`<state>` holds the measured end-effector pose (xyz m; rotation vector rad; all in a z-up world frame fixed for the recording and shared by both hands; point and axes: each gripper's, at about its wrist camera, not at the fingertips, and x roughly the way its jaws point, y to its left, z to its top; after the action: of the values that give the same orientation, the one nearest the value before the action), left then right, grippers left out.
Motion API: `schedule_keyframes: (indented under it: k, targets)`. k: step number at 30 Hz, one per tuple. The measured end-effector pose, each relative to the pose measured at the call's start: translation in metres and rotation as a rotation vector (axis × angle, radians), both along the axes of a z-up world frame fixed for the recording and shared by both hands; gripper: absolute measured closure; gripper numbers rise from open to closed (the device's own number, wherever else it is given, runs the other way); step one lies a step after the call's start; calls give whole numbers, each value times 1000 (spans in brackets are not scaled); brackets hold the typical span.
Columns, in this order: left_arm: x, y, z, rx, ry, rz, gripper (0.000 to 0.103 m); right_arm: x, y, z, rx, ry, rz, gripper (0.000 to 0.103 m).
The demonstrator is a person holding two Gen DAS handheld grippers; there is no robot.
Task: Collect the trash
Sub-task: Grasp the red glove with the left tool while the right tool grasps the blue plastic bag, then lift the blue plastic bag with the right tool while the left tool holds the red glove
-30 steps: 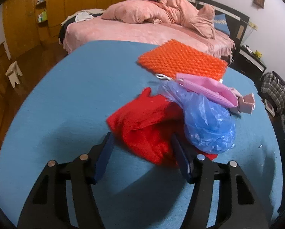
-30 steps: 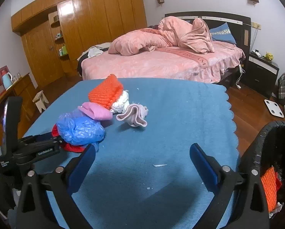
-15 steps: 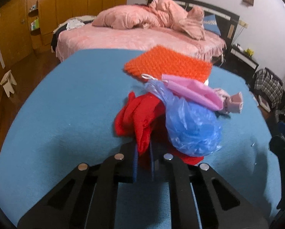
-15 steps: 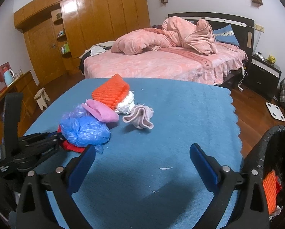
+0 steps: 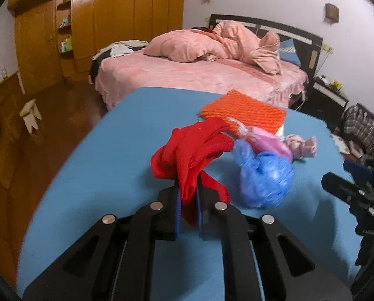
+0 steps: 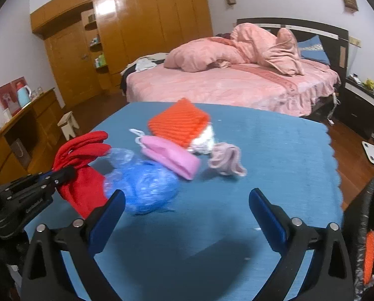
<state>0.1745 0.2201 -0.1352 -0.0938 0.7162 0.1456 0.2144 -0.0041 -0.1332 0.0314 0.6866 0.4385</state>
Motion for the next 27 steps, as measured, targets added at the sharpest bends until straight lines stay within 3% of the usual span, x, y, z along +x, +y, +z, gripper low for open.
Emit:
schedule_keyframes:
  k: [14,17,19,22,27]
  targets:
    - [-8,33,-13,-3,28,57,94,10,58,-19,-35,41,39,7]
    - [-9,37,-18,-14,35,64,94,14,66,-26,-46,70,60,17]
    - [-11,39,-22,-18,40,68,94,15,70,-29,-47,92,86,36]
    - [-12,41,-25,-30,44,75,94,13,72,-31,-44,104,111,55]
    - [-13,40,-21,-31,33,72,94,6,68,-22,-32,90,140,74]
